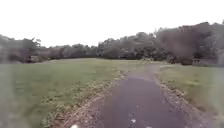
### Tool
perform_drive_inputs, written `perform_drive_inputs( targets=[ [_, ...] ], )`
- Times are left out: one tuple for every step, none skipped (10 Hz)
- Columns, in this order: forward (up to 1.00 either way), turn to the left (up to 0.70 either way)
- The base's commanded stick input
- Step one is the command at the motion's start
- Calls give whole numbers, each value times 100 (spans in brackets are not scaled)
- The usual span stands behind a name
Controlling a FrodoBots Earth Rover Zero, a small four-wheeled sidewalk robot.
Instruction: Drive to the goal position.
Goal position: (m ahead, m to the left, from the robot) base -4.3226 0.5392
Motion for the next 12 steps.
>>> perform_drive_inputs(
  targets=[
    [70,0],
    [70,-1],
    [70,-3],
    [70,-35],
    [70,-35],
    [70,-35],
    [70,-35],
    [70,-35],
    [70,-35],
    [70,-35],
    [70,-35],
    [70,-35]
  ],
)
